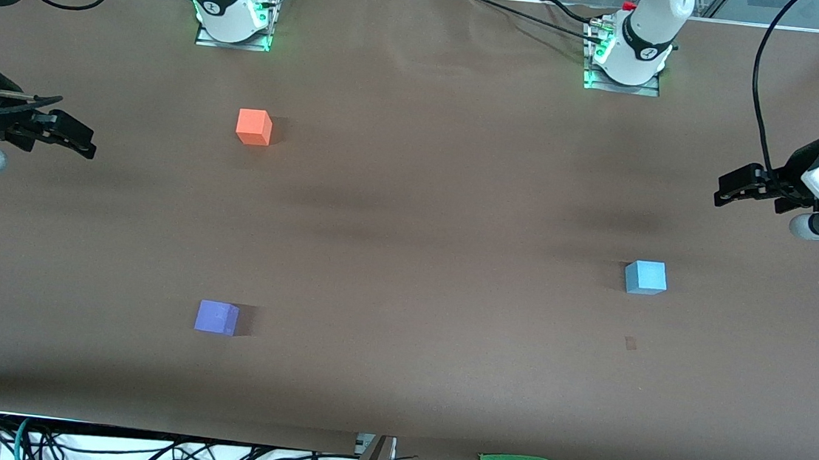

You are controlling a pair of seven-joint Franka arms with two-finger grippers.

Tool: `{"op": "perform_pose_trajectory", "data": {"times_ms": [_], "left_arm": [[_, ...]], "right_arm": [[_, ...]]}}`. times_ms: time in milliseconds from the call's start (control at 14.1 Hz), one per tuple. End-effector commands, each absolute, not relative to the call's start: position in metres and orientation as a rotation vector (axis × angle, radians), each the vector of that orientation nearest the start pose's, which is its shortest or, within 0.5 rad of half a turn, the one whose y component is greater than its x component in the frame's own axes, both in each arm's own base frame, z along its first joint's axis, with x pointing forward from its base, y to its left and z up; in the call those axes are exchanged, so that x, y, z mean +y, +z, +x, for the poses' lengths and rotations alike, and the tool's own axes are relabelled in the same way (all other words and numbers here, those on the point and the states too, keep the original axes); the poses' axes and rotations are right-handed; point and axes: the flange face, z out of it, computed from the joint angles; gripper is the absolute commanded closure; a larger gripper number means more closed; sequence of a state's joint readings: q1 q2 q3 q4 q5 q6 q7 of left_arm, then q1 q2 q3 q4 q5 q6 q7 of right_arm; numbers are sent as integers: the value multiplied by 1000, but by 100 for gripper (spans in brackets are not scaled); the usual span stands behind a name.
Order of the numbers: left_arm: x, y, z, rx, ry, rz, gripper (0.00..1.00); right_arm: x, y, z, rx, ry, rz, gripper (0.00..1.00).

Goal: Place blue block between orange and purple blocks

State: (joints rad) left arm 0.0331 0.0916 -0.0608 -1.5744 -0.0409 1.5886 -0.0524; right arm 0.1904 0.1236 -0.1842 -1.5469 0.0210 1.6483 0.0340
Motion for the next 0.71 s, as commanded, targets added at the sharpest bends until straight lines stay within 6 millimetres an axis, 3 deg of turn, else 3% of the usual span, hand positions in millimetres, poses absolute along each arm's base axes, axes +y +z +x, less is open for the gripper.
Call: {"op": "perform_pose_trajectory", "data": {"times_ms": [0, 639], "left_arm": [[-19, 581, 577, -6, 113, -3164, 0], [-19, 580, 579, -28, 120, -3165, 0]], "right_arm": [[10, 573, 594, 41, 2, -3155, 1], [10, 574, 601, 45, -33, -3157, 1]]}}
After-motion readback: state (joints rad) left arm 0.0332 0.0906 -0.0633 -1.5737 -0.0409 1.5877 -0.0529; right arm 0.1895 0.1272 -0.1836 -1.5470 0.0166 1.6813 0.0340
